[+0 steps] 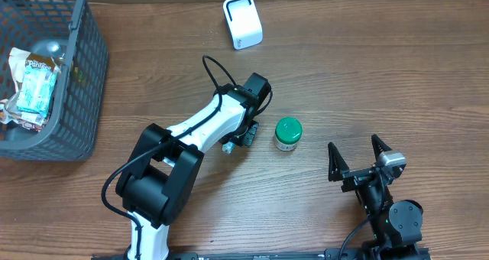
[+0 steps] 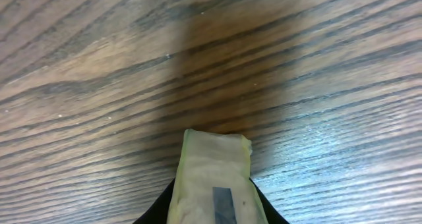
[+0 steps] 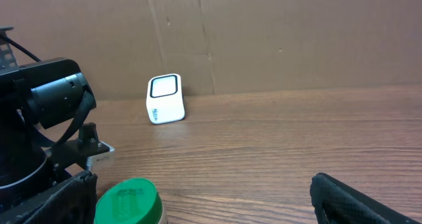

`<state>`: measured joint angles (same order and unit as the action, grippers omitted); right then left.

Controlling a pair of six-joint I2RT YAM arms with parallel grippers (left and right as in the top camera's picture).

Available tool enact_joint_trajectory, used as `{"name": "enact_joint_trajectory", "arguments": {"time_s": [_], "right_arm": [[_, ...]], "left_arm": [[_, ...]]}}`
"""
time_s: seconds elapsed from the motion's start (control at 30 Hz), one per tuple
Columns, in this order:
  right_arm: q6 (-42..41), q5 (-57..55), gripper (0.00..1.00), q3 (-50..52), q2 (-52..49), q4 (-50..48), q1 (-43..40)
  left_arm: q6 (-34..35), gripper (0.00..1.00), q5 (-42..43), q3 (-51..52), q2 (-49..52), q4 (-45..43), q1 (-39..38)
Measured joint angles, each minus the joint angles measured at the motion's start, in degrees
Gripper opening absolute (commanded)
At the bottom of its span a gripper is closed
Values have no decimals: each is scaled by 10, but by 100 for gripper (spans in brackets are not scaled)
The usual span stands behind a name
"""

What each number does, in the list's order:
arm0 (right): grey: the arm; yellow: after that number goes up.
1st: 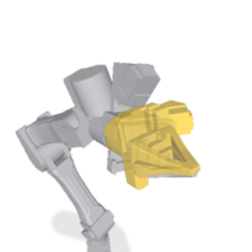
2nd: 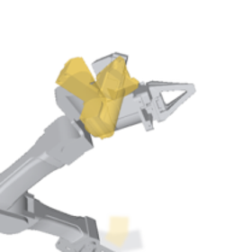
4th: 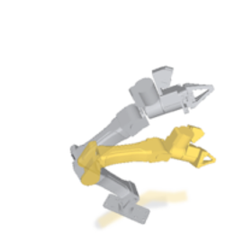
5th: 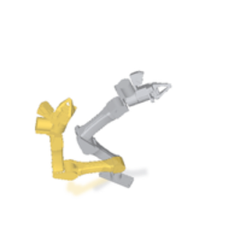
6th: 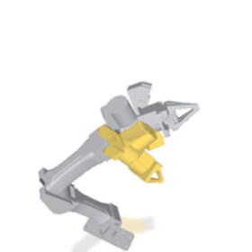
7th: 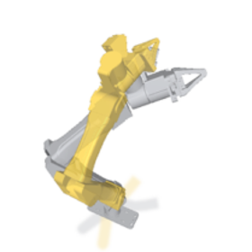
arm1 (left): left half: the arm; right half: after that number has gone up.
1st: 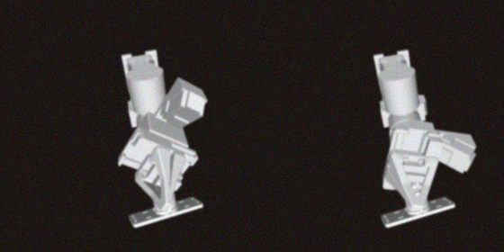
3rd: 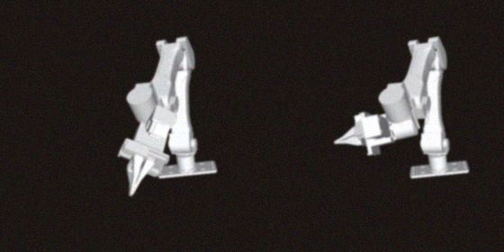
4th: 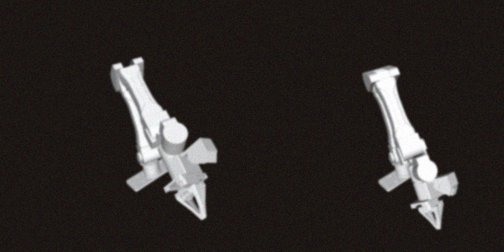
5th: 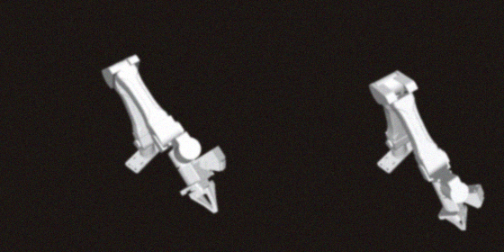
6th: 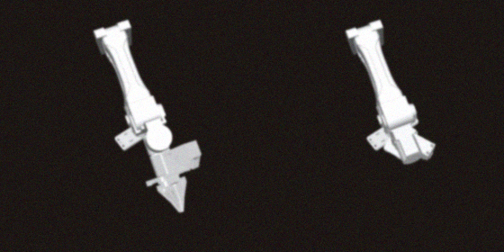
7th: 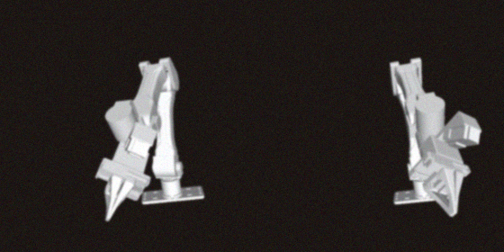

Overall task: Scan the item barcode
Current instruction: 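Lower the green tissue pack onto the table beside the jar, then open the left gripper and release the tissue pack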

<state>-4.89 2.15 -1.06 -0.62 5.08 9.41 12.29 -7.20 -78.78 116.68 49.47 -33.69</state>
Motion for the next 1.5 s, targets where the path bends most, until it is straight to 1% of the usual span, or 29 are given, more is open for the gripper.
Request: {"name": "enact_joint_trajectory", "arguments": {"time_s": [0.1, 0.17, 0.2, 0.47, 0.67, 0.93, 1.13, 1.5], "right_arm": [[0, 0, 100, 0, 0, 0, 0], [0, 0, 100, 0, 0, 0, 0], [0, 0, 100, 0, 0, 0, 0], [0, 0, 100, 0, 0, 0, 0], [0, 0, 100, 0, 0, 0, 0], [0, 0, 100, 0, 0, 0, 0], [0, 0, 100, 0, 0, 0, 0], [0, 0, 100, 0, 0, 0, 0]], "left_arm": [[5, 21, 23, 0, 0, -2, 0], [15, 24, 40, 0, 0, -8, 0], [22, 24, 48, 0, 0, -13, 0], [99, 25, 86, 0, 0, -43, 0], [132, 28, 90, 0, 0, -54, -10], [157, 28, 87, 1, 0, -64, -38], [189, 28, 80, 1, 0, -76, -38], [213, 29, 78, 1, 0, -101, -38]]}}
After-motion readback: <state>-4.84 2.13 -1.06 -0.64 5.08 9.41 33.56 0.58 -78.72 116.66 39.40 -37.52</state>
